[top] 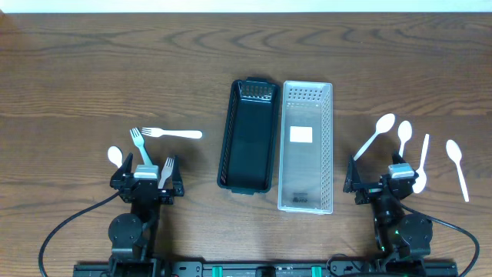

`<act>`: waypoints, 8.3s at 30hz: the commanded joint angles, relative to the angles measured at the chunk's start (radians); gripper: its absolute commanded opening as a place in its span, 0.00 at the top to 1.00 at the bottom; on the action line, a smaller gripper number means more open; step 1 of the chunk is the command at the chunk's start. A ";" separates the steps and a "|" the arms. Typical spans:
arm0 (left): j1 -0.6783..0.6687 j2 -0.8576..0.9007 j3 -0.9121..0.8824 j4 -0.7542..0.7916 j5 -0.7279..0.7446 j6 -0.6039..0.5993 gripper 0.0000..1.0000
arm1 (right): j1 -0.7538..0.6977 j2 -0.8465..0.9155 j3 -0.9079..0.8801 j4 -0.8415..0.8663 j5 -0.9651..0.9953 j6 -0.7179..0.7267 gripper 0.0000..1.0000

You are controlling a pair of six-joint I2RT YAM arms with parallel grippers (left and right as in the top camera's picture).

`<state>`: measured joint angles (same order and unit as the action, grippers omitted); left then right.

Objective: Pack container

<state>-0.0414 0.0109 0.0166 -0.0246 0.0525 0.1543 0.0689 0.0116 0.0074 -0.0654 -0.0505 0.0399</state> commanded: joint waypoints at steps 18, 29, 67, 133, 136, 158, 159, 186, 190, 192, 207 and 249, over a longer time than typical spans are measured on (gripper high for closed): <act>-0.004 -0.007 -0.013 -0.042 -0.008 -0.002 0.02 | 0.002 -0.006 -0.002 -0.003 -0.006 -0.015 0.01; -0.004 -0.007 -0.013 -0.042 -0.012 0.013 0.02 | 0.002 -0.006 -0.002 -0.002 -0.006 0.112 0.01; -0.003 1.175 1.324 -1.052 0.000 -0.254 0.02 | 0.021 1.299 1.383 -0.944 -0.215 -0.164 0.97; -0.003 1.279 1.323 -1.092 0.000 -0.253 0.44 | 0.246 1.948 1.457 -0.379 0.151 -0.108 0.99; -0.003 1.286 1.323 -1.081 0.000 -0.254 0.60 | 0.244 1.883 1.461 -0.434 0.156 -0.108 0.99; -0.094 1.706 1.323 -1.017 0.089 -0.229 0.94 | 0.056 1.601 1.399 -1.078 0.128 0.217 0.99; -0.108 1.724 1.323 -1.017 0.095 -0.227 0.94 | 0.056 1.606 1.390 -1.077 0.120 0.218 0.99; -0.367 1.788 1.323 -0.982 0.098 -0.227 0.94 | 0.057 1.827 1.292 -0.970 -0.239 0.074 0.99; -0.394 1.788 1.323 -0.982 0.098 -0.227 0.94 | 0.057 1.827 1.292 -0.963 -0.243 0.074 0.99; -0.404 1.788 1.323 -0.983 0.098 -0.227 0.94 | 0.057 1.827 1.292 -0.958 -0.243 0.074 0.99; -0.431 1.786 1.323 -0.979 0.079 -0.227 0.93 | 0.055 1.825 1.298 -0.903 -0.194 0.082 0.99; 0.113 1.226 1.394 -1.021 -0.090 -0.227 0.02 | -0.163 2.044 1.484 -0.982 0.064 0.596 0.11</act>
<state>0.0677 1.2362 1.3956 -1.0431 -0.0307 -0.0753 -0.0875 2.0232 1.4956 -1.0489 0.0402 0.6178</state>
